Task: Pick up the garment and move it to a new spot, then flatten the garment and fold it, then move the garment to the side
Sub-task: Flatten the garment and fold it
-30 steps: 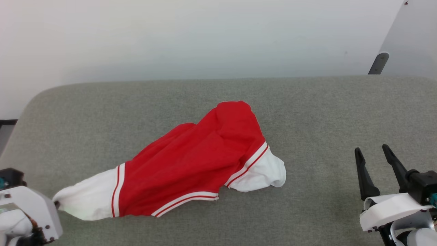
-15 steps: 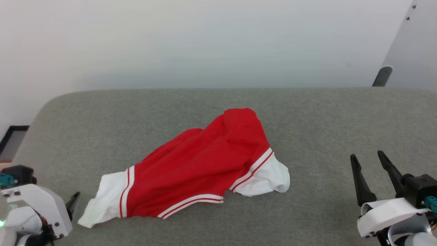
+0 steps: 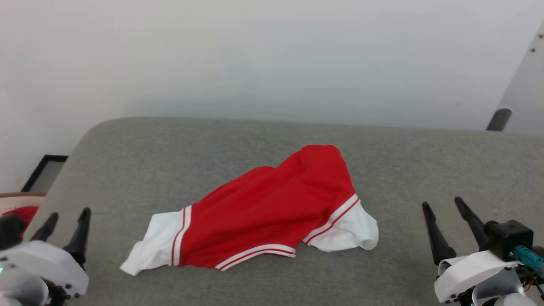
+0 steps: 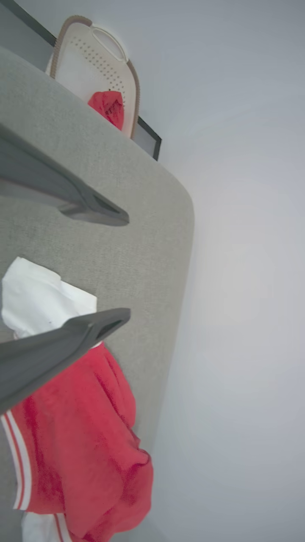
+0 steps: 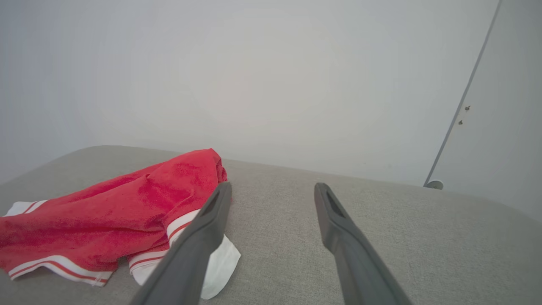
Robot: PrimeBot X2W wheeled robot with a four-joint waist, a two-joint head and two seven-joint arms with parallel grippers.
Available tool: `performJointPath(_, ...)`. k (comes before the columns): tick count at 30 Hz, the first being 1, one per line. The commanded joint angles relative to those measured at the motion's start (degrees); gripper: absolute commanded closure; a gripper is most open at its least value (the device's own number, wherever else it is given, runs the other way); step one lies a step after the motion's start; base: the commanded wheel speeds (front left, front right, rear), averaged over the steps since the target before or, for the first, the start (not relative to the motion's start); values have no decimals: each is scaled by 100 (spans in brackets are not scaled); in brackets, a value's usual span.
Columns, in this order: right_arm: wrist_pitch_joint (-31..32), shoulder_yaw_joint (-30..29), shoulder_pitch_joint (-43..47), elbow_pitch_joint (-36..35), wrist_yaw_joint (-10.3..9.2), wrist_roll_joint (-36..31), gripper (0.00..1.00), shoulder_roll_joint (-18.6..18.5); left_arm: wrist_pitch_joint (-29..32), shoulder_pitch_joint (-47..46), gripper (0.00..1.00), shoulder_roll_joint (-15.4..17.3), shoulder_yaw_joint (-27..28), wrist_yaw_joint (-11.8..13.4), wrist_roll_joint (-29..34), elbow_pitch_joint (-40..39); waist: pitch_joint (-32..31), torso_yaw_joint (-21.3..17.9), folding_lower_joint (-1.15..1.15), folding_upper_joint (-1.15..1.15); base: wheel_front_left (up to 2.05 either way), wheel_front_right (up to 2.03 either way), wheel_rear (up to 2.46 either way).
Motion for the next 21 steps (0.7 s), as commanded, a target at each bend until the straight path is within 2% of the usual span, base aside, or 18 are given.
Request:
performJointPath(1, 55, 41, 51, 41, -2, 43, 0, -3, -313, 160, 0, -101, 93, 10, 36, -60, -88, 163, 0, 0, 0, 0, 0)
performJointPath(10, 976, 90, -123, 467, -2, 314, 0, 18, -1820, 698, 0, -512, 302, 0, 336, -96, -107, 579, 0, 0, 0, 0, 0)
performJointPath(16, 1559, 83, -233, 725, -2, 471, 0, -19, -2076, 915, 0, -825, 455, 25, 465, -153, -58, 811, 0, 0, 0, 0, 0)
performJointPath(21, 2156, -32, -329, 1021, -1, 560, 0, 11, -2133, 1039, 0, -1181, 610, -88, 859, -288, 62, 1101, 0, 0, 0, 0, 0)
